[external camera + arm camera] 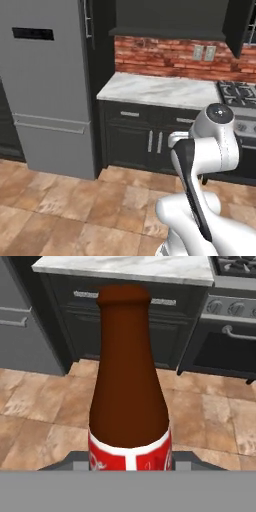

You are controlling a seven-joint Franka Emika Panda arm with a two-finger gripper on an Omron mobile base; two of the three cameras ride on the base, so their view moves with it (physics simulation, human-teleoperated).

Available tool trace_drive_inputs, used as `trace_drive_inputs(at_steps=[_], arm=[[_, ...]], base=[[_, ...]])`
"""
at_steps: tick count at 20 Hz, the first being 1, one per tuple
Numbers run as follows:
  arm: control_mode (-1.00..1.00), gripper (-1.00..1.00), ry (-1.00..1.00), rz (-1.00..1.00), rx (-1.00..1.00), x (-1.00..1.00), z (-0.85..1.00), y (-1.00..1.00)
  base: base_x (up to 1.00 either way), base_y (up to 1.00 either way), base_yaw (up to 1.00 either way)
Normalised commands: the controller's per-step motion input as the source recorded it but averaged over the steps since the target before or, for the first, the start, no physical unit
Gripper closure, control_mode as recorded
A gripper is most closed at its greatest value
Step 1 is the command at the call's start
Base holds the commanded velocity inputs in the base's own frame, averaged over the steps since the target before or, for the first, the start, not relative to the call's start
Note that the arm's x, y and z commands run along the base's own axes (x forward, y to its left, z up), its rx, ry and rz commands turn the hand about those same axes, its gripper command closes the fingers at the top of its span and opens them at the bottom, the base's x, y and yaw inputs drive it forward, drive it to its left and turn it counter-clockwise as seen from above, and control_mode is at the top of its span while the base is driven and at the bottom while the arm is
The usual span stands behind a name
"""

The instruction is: Pick the bottled drink from the counter and place it in the open cabinet.

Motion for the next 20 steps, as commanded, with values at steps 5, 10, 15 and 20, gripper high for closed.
trace_drive_inputs(at_steps=[5,10,15,20], arm=[[1.00,1.00,0.00,0.00,0.00,0.00,0.00,0.00],[1.00,1.00,0.00,0.00,0.00,0.00,0.00,0.00],[1.00,1.00,0.00,0.00,0.00,0.00,0.00,0.00],[1.00,1.00,0.00,0.00,0.00,0.00,0.00,0.00]], base=[[0.46,0.27,-0.25],[0.99,0.13,-0.17],[1.00,0.00,-0.15],[0.91,0.00,-0.25]])
